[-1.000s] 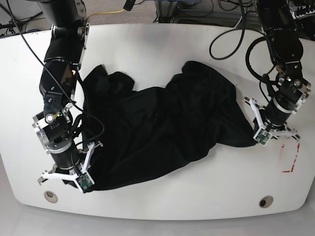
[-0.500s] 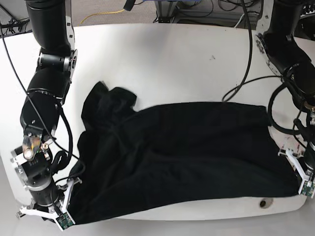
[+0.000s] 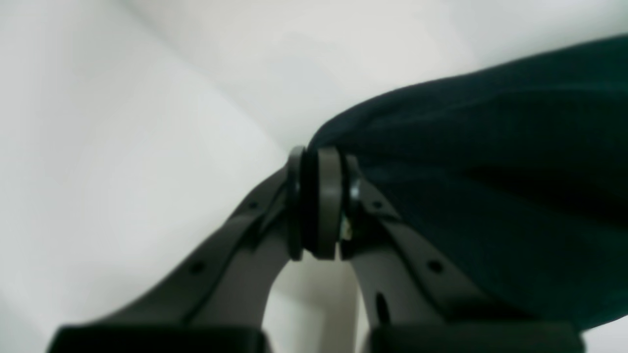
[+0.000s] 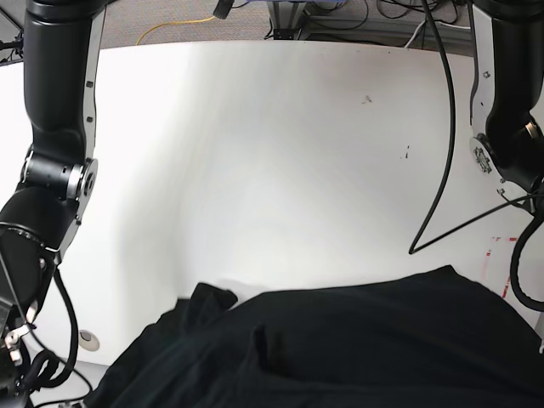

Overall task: Fold the T-shirt properly
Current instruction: 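Lift the shirt with both grippers and stretch it apart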

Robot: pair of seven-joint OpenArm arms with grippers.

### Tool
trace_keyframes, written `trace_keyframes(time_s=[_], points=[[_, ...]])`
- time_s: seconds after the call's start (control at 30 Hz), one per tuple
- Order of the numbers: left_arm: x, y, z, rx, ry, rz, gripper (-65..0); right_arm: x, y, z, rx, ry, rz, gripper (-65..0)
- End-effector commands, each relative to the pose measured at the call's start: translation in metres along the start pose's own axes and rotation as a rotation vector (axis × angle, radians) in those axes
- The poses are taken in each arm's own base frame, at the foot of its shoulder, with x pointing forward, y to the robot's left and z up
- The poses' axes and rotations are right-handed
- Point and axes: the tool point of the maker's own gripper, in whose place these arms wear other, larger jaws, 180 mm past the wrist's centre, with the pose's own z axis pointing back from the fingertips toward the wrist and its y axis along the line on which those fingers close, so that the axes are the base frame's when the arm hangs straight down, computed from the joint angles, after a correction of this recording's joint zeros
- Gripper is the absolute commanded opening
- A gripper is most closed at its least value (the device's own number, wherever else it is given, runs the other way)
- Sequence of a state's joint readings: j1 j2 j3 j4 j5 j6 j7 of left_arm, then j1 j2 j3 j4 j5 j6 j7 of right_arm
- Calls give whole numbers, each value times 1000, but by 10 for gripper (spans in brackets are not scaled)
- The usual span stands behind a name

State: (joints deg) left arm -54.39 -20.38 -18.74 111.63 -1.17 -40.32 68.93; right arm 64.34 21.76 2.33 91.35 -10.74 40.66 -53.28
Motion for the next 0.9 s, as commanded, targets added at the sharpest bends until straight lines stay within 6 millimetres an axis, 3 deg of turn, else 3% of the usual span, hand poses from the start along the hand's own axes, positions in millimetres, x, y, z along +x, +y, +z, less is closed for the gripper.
trace_keyframes(time_s=[0.0,0.17,0.3,0.5,0.67,0.87], points=[[23,21,5,50,-65,14,-650,21,-36,11,-79,-37,-6,-644],[24,24,3,50,-64,20,-650,19,-51,24,-127,19,-3,-645],[1,4,-1,7,0,3,-650,0,-38,31,-125,81,10,-647],[-64,-53,8,-109,140,-65,-650,-70,3,56,-107,212,13,-645],[-129,-99,25,-226,288,-110,-650,-133,59,73,-14,329,-11,-647],[-222,-135,71,-322,517,-70,-650,-210,127,108,117,504,-60,-647]])
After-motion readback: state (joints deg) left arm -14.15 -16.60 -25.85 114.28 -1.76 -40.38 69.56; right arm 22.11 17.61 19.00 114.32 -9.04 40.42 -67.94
